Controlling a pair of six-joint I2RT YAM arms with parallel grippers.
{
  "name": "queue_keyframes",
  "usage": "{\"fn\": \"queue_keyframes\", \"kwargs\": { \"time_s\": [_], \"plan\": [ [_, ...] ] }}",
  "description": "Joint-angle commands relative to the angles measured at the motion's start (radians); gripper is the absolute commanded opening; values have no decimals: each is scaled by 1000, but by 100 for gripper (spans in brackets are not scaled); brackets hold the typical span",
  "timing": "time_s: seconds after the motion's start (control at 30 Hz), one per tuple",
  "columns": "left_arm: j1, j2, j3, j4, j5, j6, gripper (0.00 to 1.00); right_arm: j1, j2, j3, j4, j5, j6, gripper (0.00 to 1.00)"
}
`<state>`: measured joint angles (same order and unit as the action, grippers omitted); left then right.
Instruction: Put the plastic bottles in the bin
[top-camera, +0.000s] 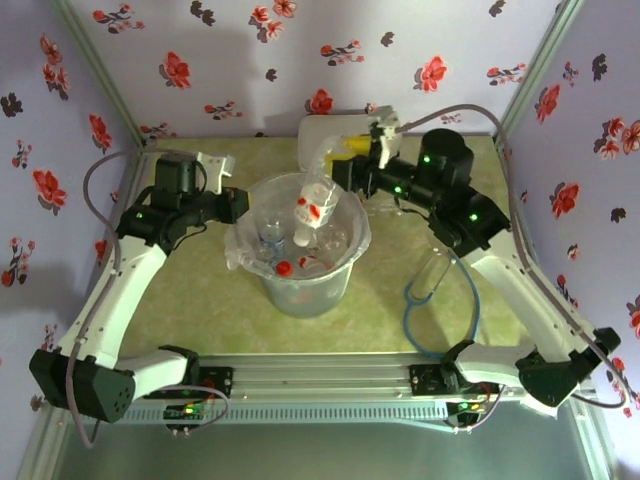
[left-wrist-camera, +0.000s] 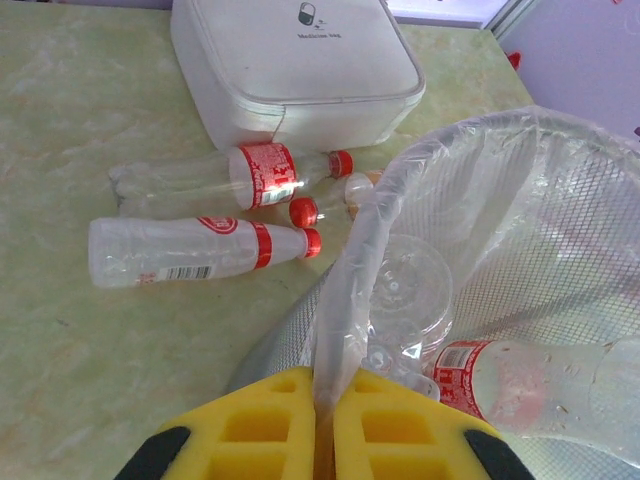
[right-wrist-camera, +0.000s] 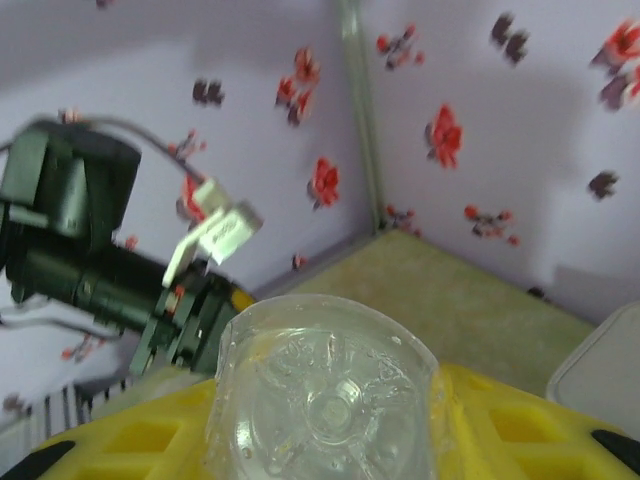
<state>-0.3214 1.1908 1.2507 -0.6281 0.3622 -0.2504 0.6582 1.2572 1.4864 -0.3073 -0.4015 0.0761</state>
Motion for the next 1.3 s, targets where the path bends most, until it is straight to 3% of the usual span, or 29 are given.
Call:
{"fn": "queue_keyframes", "kwargs": {
  "time_s": [0.0,0.1,0.4,0.7,0.9,1.07,1.2,1.27],
  "plan": [
    [-21,28,10,-52,48,16,0,30,5,45,-146,-80,-136,37],
    [-22,34,12,-43,48,7,0,50,1,31,-231,-195,-260,37],
    [-25,40,11,-30,48,-10,0,52,55,-54,-258,-358,-326,38],
    [-31,51,6,-21,48,-12,0,85,107,-132,-302,-355,-415,43],
    [-36,56,-8,-7,47,-6,0,84,55,-130,-326,-338,-427,66],
    [-42,56,-13,-4,49,5,0,67,-5,-93,-275,-236,-431,97],
    [-42,54,-10,-10,49,17,0,58,5,-28,-248,-177,-388,96],
    [-42,52,-10,-12,49,22,0,57,30,13,-261,-107,-358,90]
  ]
}}
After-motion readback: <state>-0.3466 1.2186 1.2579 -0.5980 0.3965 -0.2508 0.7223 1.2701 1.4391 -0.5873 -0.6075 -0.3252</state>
